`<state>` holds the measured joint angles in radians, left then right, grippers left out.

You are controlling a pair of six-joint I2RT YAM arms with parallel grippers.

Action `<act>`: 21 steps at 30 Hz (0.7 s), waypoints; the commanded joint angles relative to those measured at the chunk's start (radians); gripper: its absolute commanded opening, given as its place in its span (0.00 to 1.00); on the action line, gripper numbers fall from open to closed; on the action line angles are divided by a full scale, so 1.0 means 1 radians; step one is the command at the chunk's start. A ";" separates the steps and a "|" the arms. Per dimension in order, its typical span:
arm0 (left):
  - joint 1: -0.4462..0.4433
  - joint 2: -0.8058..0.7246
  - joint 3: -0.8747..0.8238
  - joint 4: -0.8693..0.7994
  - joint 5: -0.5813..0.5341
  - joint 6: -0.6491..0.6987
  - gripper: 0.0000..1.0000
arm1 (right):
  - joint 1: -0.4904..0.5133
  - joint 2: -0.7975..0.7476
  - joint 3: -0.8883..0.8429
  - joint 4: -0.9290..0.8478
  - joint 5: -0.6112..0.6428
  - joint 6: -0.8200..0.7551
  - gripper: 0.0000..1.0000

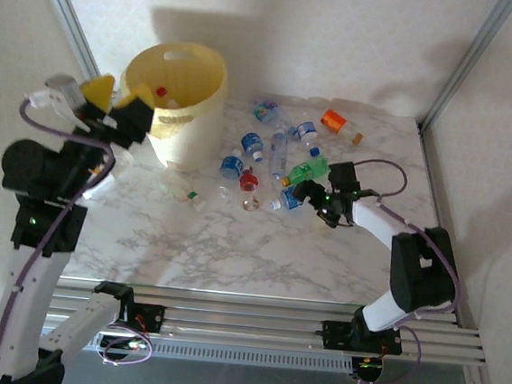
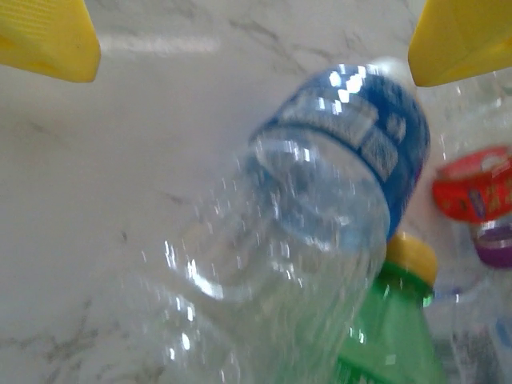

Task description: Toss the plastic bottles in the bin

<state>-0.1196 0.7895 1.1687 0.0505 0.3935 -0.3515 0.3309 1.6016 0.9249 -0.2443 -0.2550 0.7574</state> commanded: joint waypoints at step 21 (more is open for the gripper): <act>-0.080 -0.093 -0.178 -0.146 0.021 -0.022 1.00 | 0.036 0.255 0.139 0.029 0.040 0.125 0.87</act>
<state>-0.1726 0.6907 1.0107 -0.1162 0.4118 -0.3672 0.3462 1.8450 1.0996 -0.2100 -0.2359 0.8993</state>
